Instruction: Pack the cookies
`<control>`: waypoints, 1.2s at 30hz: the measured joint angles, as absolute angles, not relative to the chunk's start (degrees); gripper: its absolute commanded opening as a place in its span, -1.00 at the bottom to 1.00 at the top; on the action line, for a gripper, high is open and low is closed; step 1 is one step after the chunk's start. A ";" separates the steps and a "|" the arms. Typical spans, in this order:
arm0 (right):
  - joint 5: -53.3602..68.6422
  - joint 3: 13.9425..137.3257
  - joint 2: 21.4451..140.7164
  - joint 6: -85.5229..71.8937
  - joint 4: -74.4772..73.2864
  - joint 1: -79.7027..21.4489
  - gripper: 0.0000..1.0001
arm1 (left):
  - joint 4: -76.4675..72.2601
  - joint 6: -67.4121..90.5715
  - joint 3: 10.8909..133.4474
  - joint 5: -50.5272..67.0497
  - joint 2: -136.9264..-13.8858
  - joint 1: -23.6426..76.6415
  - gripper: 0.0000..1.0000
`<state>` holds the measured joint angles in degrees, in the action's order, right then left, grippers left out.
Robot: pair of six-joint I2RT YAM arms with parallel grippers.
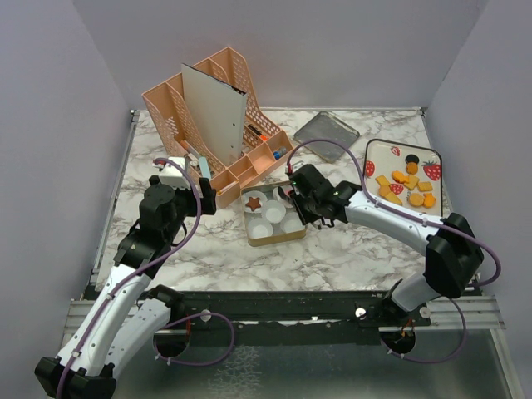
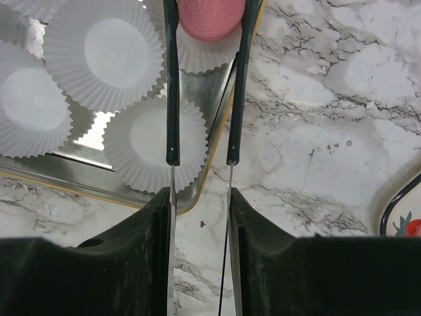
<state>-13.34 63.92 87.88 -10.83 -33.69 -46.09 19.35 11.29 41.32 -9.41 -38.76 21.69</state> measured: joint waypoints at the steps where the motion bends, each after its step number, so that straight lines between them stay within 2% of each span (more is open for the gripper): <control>1: -13.34 63.86 87.88 -10.85 -33.45 -46.09 -0.28 | 19.35 11.29 41.32 -9.41 -38.76 21.69 0.98; 21: -13.32 63.55 88.66 -10.92 -30.44 -46.09 -0.10 | 19.33 11.29 41.32 -9.30 -38.81 21.43 0.98; 36: -13.21 63.35 88.68 -10.94 -29.80 -46.09 -0.12 | 19.33 11.27 41.32 -9.17 -38.81 21.43 0.98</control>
